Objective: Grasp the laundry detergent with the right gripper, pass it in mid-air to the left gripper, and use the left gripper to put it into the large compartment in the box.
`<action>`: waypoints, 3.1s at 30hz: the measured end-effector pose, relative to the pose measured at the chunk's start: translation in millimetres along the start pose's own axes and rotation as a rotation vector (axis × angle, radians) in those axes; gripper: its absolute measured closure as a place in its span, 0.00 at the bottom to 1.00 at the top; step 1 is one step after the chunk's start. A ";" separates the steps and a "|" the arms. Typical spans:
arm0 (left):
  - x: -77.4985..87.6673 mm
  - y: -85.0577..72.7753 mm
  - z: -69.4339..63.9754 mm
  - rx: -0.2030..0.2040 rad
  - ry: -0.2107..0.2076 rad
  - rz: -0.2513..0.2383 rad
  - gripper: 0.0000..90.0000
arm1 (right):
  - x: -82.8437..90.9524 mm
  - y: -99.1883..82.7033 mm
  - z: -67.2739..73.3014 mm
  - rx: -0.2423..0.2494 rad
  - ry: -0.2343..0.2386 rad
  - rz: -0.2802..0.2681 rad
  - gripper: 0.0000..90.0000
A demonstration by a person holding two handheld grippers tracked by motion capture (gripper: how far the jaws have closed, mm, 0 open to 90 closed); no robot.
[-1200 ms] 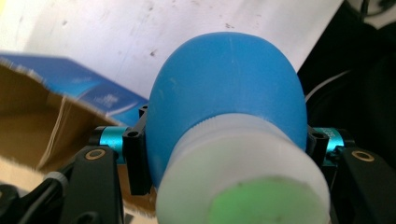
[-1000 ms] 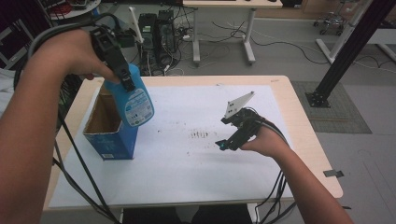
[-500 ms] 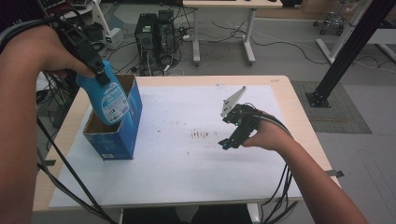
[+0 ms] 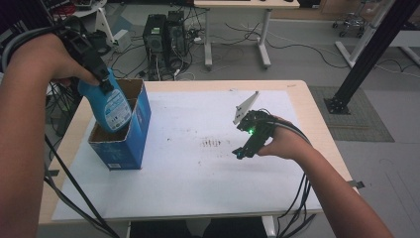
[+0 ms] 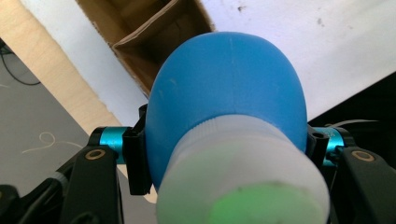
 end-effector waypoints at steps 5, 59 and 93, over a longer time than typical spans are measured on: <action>-10.8 1.8 7.4 0.007 0.021 0.007 0.42 | 0.8 -0.7 0.6 -0.002 -0.004 0.009 0.14; -149.3 26.0 16.9 -0.146 0.014 0.067 0.38 | -3.0 5.3 1.9 -0.004 -0.009 0.025 0.14; -104.5 10.7 9.1 -0.175 0.061 0.002 0.31 | 3.9 5.9 3.5 -0.005 -0.021 0.007 0.14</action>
Point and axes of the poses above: each handheld gripper's, and its own axes: x roughly backward along the jaws, y roughly out of its top, z roughly to its left, the point moved 7 cm from there along -x, roughly forward along the jaws, and after that the axes turned 11 degrees about z, right-handed, at the moved point
